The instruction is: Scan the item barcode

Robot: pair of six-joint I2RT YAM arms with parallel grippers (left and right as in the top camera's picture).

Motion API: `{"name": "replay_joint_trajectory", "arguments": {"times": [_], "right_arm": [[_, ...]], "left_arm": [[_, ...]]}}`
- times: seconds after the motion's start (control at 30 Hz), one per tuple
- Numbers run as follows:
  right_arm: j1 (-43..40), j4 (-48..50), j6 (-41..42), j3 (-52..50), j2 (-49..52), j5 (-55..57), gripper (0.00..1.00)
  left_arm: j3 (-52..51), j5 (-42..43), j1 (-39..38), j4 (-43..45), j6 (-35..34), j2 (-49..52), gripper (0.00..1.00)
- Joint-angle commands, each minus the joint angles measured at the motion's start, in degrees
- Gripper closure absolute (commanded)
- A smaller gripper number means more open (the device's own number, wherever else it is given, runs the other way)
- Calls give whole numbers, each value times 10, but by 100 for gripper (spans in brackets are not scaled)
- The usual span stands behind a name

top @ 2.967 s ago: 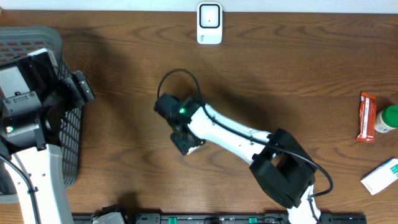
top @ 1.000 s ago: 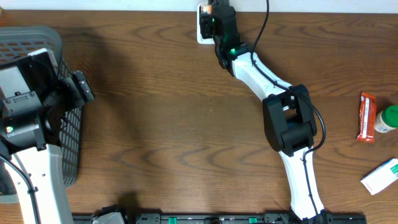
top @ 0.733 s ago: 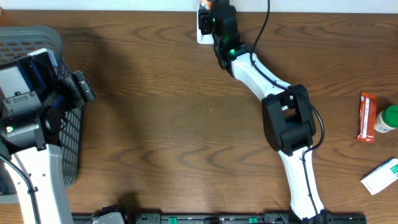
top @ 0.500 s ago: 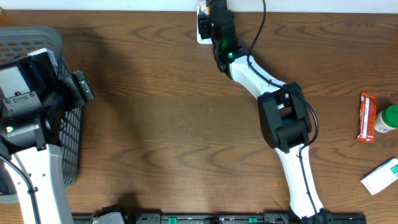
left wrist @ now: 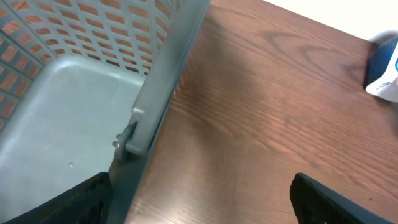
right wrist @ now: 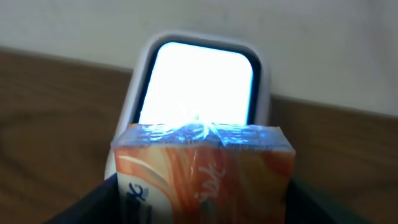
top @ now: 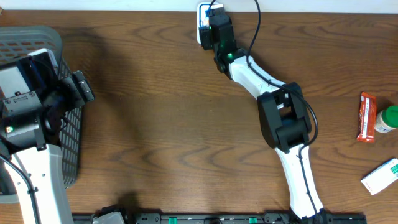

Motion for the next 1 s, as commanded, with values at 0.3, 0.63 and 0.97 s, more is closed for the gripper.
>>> {"name": "replay_joint_trajectory", "arguments": {"times": [0.3,0.63,0.97], "right_arm": [[-69,-556,61,5,-350,152,33],[-136,-631,61,-51,-298,-127,1],[-89,-481,-5,-58,-163,-211,1]], "left_arm": [[-2,5,-1,-2,-7,0,9],[-2,5,-1,-2,-7,0,9],[-2,5,-1,-2,-7,0,9]]}}
